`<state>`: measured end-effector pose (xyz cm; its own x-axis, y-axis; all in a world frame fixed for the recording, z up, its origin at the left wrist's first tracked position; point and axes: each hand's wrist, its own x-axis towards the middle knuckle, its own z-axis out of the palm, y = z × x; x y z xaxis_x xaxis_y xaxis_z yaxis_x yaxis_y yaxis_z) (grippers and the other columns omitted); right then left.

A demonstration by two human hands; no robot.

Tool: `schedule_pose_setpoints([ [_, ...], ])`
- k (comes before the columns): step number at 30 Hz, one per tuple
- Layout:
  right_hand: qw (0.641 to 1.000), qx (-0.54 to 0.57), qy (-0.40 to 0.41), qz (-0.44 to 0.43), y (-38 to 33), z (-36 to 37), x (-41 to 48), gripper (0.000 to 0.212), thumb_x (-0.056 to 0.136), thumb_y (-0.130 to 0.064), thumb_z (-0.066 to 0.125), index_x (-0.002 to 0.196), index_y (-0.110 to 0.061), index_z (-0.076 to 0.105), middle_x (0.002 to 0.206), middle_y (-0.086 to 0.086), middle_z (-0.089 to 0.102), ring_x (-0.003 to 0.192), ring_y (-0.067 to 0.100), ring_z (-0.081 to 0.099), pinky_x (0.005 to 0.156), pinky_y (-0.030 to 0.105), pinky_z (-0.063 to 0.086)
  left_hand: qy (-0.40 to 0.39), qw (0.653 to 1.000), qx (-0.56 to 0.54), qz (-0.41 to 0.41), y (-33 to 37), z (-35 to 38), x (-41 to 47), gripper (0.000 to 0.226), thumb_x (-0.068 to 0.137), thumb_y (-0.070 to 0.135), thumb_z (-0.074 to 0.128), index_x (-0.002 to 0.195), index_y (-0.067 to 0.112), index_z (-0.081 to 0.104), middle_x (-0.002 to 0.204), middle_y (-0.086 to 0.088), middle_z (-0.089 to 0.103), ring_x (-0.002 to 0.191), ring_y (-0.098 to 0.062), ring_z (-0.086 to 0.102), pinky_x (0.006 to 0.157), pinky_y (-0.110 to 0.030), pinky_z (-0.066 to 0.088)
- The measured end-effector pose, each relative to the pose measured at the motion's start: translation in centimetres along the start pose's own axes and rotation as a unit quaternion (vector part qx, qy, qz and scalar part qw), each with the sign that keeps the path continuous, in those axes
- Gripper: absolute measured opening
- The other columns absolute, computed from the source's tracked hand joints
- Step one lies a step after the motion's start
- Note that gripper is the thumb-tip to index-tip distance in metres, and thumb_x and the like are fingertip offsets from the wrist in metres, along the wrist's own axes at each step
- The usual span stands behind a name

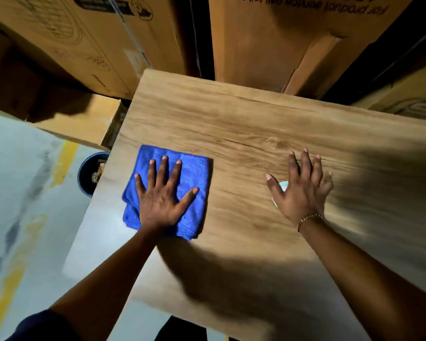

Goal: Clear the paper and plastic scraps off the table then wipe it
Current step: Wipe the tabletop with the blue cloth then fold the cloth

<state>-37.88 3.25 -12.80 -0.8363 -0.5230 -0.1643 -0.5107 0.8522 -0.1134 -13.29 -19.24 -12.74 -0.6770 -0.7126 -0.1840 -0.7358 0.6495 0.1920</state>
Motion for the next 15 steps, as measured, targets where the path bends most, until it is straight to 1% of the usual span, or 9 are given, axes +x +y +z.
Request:
schedule_pose_setpoints([
  [2, 1.0, 0.004, 0.002, -0.011, 0.3, -0.2, 0.0, 0.09, 0.088, -0.084, 0.026, 0.158, -0.029, 0.027, 0.17, 0.004, 0.018, 0.156, 0.034, 0.014, 0.114, 0.065, 0.023, 0.001, 1.0, 0.004, -0.013, -1.6, 0.3, -3.7, 0.087, 0.089, 0.086, 0.026, 0.164, 0.045, 0.012, 0.176, 0.005, 0.005, 0.162, -0.024, -0.002, 0.125, -0.064, 0.004],
  [5, 0.998, -0.017, 0.004, -0.061, 1.9, -0.5, -0.1, 0.089, 0.086, -0.084, 0.027, 0.158, -0.031, 0.027, 0.171, 0.001, 0.018, 0.155, 0.032, 0.019, 0.111, 0.06, 0.031, 0.005, 0.999, 0.005, -0.041, -4.1, 0.7, -8.8, 0.087, 0.089, 0.085, 0.029, 0.164, 0.043, 0.017, 0.175, 0.005, 0.007, 0.162, -0.024, -0.001, 0.125, -0.065, 0.006],
  [7, 0.996, -0.017, 0.01, -0.085, 2.7, -0.5, -0.2, 0.088, 0.087, -0.083, 0.028, 0.158, -0.032, 0.028, 0.171, 0.0, 0.017, 0.156, 0.031, 0.02, 0.111, 0.058, 0.031, 0.0, 0.998, 0.008, -0.055, -5.4, 1.0, -11.7, 0.088, 0.089, 0.085, 0.028, 0.164, 0.04, 0.021, 0.175, 0.004, 0.008, 0.162, -0.025, 0.002, 0.124, -0.066, 0.007],
  [11, 0.997, -0.006, 0.02, -0.08, 2.8, -0.6, -0.1, 0.083, 0.088, -0.077, 0.033, 0.155, -0.028, 0.035, 0.169, 0.003, 0.022, 0.155, 0.03, 0.021, 0.112, 0.056, 0.029, 0.001, 0.999, 0.03, -0.046, -5.8, 1.8, -16.6, 0.091, 0.09, 0.084, 0.026, 0.162, 0.029, 0.034, 0.174, -0.003, 0.018, 0.16, -0.033, 0.013, 0.121, -0.069, 0.013],
  [15, 0.997, -0.001, 0.022, -0.07, 3.2, -0.4, 0.0, 0.081, 0.088, -0.073, 0.037, 0.153, -0.023, 0.039, 0.167, 0.007, 0.026, 0.154, 0.031, 0.022, 0.114, 0.059, 0.027, 0.005, 0.998, 0.05, -0.042, -3.1, 3.1, -18.3, 0.093, 0.085, 0.079, 0.042, 0.158, 0.023, 0.042, 0.172, -0.009, 0.023, 0.158, -0.038, 0.02, 0.12, -0.073, 0.015],
])
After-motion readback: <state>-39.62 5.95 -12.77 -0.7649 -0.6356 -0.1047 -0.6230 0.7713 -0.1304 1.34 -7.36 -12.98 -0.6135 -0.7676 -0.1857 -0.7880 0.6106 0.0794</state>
